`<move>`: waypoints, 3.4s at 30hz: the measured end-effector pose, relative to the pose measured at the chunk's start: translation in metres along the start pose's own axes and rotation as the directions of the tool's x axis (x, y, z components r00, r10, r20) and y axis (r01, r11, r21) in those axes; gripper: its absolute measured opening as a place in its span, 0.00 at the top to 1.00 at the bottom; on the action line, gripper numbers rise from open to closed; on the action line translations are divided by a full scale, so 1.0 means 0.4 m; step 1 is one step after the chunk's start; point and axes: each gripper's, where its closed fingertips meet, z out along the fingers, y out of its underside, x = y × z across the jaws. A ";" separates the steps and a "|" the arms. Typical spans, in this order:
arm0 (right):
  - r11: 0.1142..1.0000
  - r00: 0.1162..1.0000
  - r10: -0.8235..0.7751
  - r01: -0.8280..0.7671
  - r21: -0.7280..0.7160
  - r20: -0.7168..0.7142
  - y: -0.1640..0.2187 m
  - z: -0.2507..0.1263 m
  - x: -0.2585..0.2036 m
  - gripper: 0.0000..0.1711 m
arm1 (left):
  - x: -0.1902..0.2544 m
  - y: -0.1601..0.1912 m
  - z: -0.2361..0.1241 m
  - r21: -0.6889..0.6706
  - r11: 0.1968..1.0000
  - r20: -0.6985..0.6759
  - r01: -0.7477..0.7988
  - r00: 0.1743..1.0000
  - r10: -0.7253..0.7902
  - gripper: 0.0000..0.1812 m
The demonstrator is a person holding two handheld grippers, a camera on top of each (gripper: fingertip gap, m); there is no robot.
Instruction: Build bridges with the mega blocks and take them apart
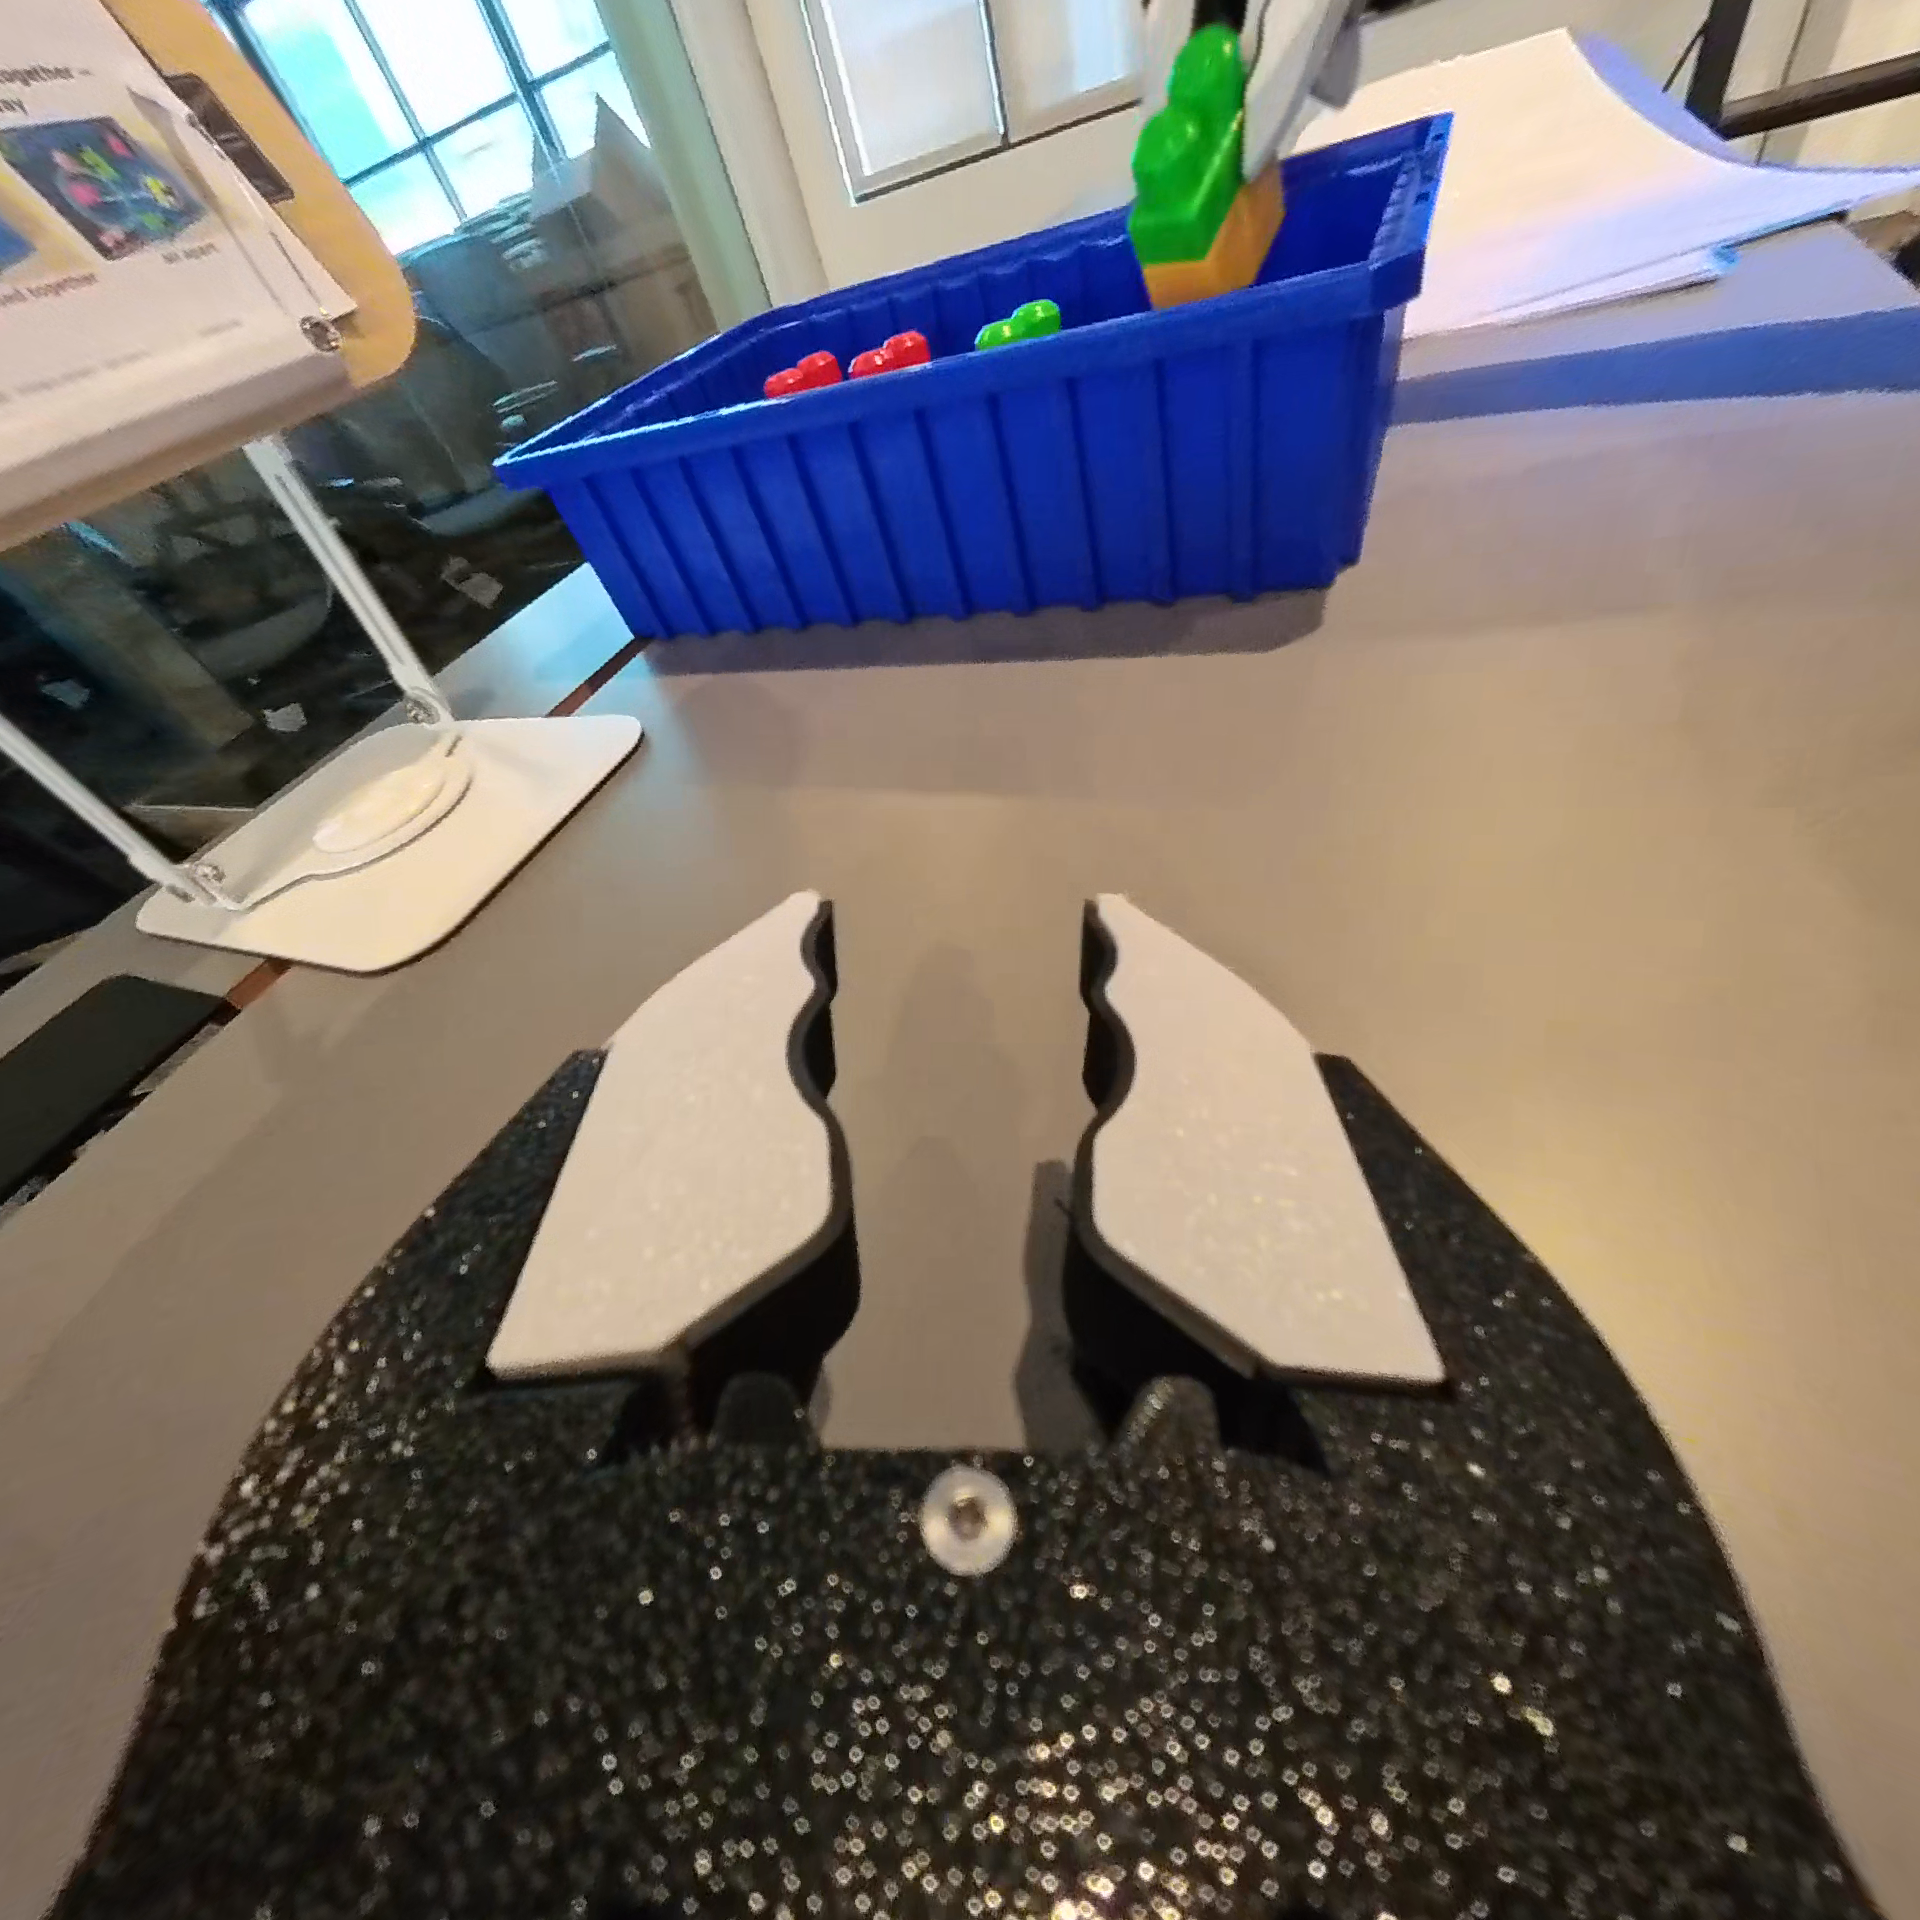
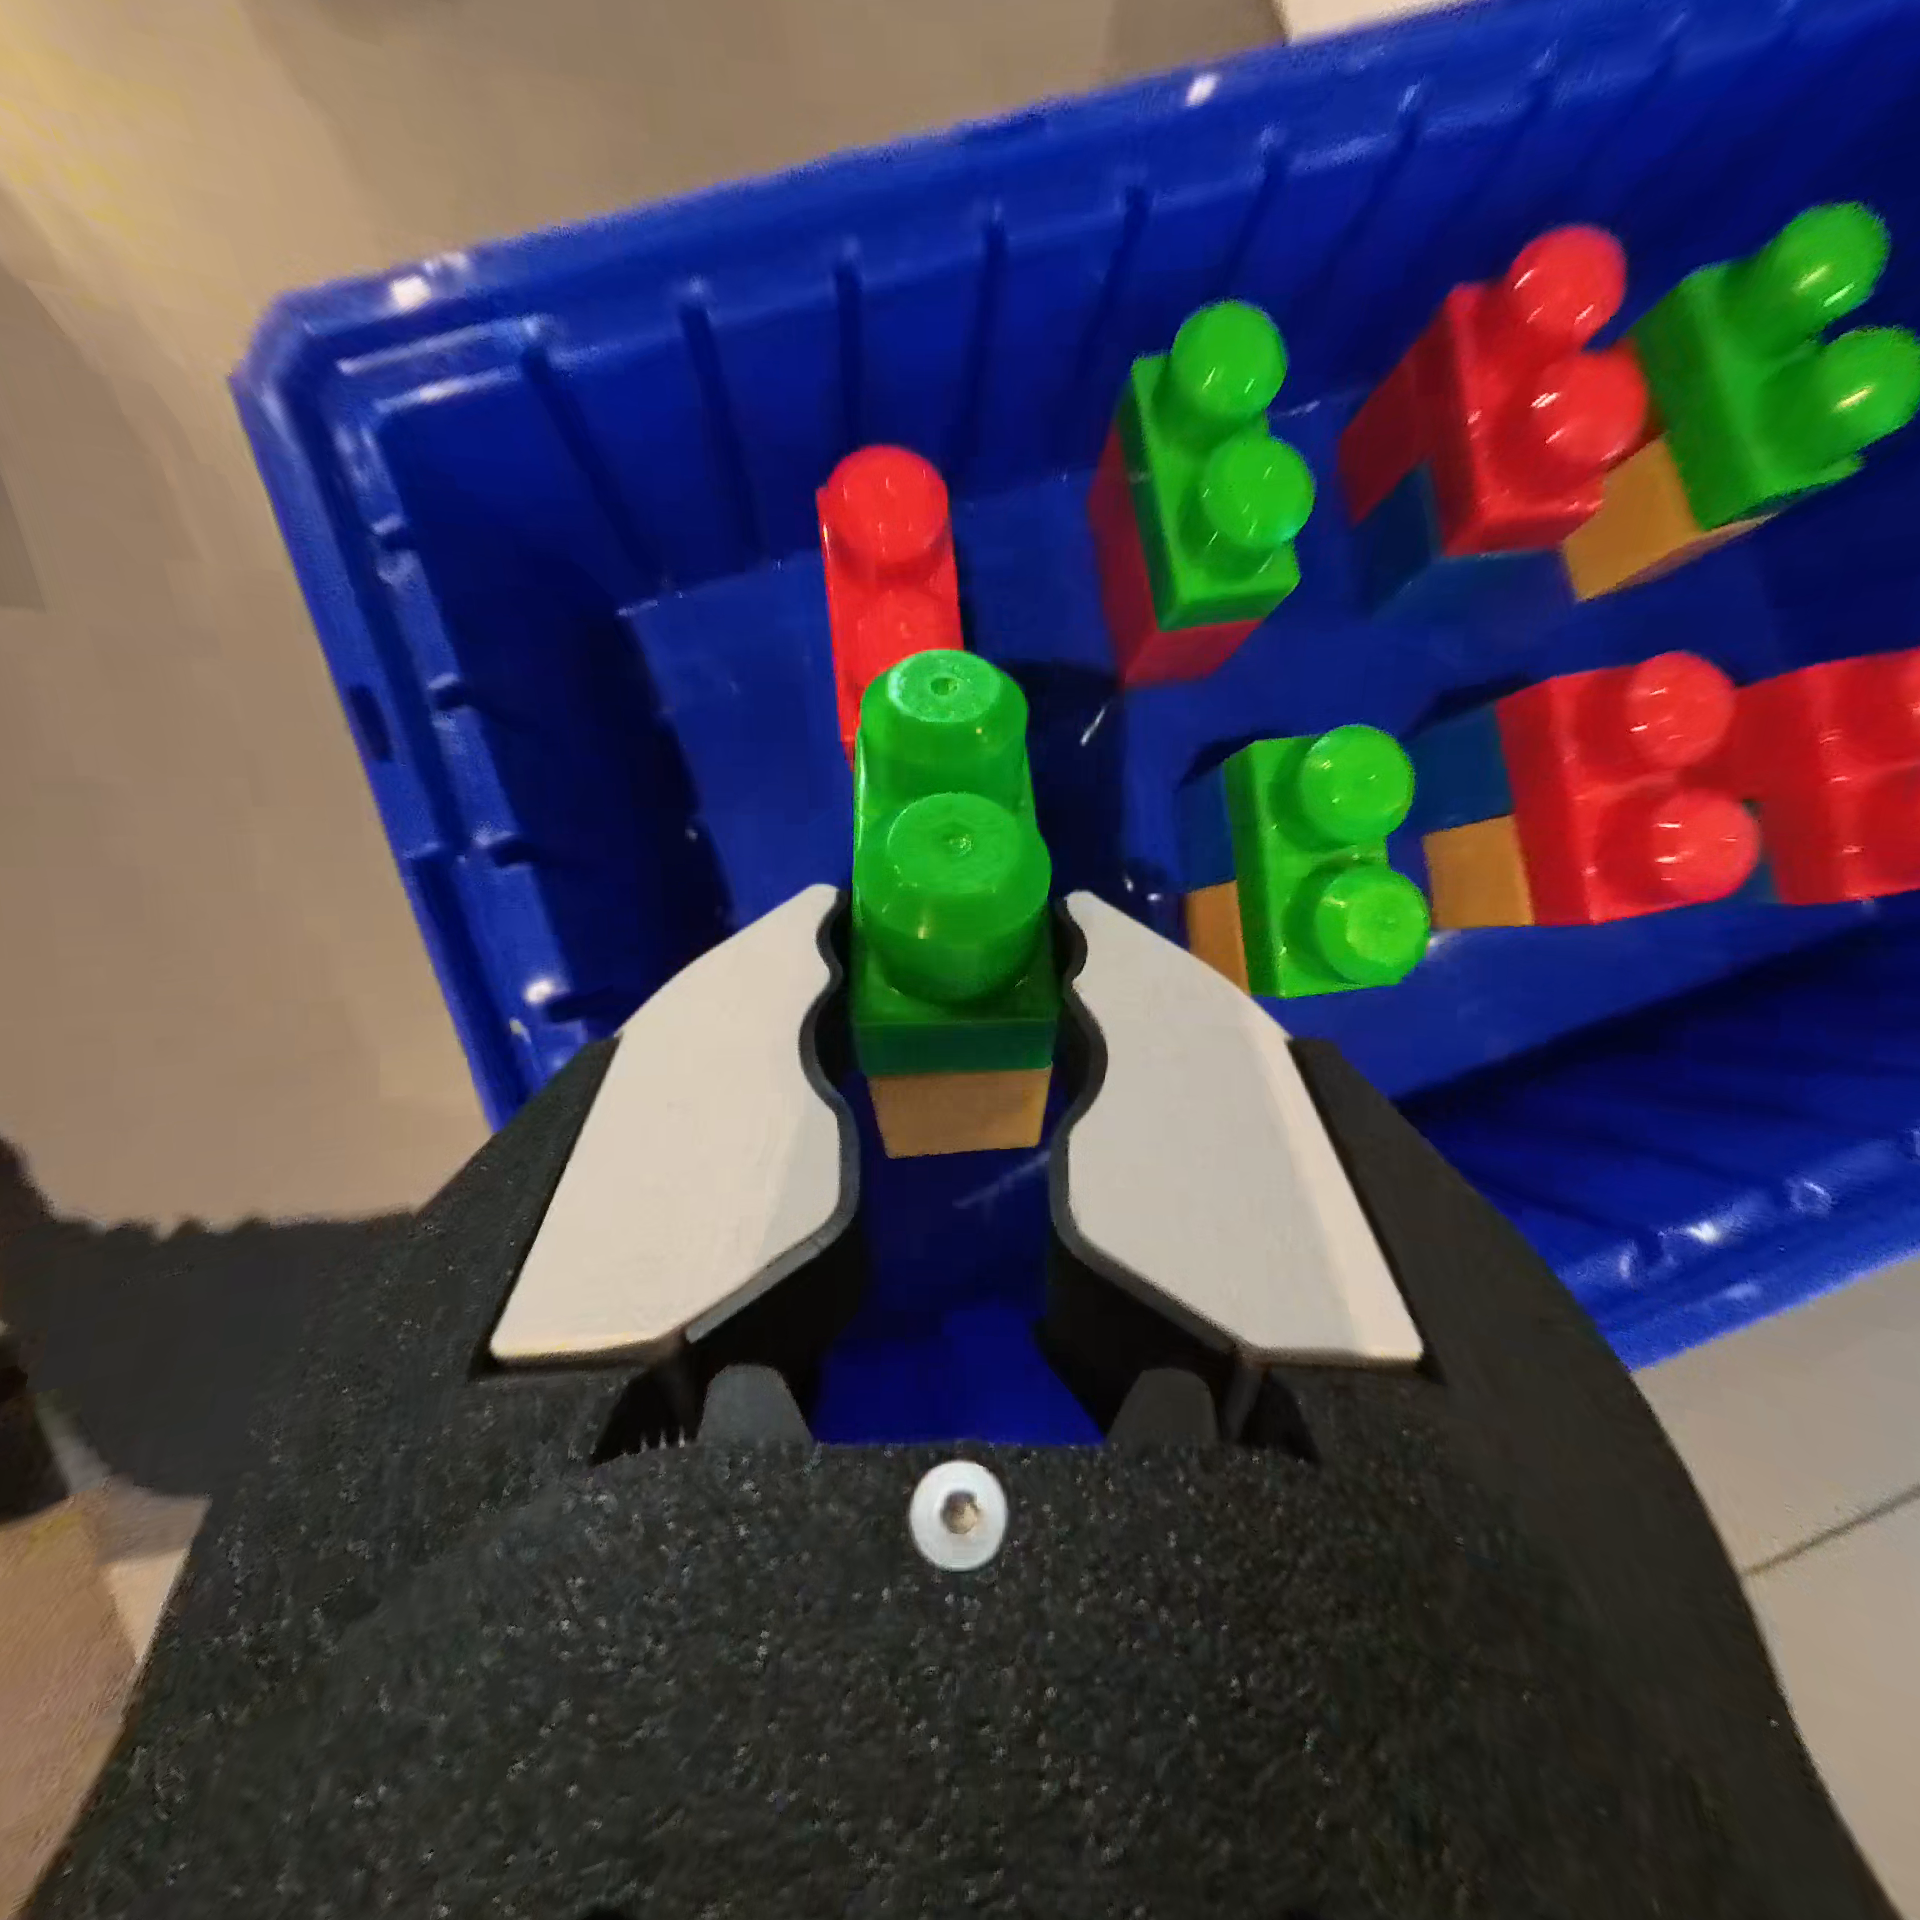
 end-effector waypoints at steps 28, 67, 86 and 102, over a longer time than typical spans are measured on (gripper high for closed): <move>0.929 0.993 -0.045 0.083 -0.361 0.113 0.121 0.081 0.023 0.70 | 0.012 -0.010 0.031 -0.004 1.000 0.014 -0.009 1.000 0.009 0.78; 0.407 0.838 0.480 0.050 0.912 -0.260 -0.684 0.227 -0.195 0.61 | -0.182 -0.064 -0.142 0.216 0.976 0.556 -0.014 0.824 -0.111 0.68; 0.437 0.838 0.377 0.214 0.874 -0.394 -0.711 0.391 -0.080 0.46 | -0.317 -0.024 -0.138 0.318 0.944 0.627 0.082 0.729 -0.275 0.56; 0.516 0.806 0.307 0.305 0.800 -0.506 -0.720 0.408 -0.079 0.61 | -0.282 -0.059 -0.070 0.230 0.970 0.600 -0.080 0.796 -0.077 0.58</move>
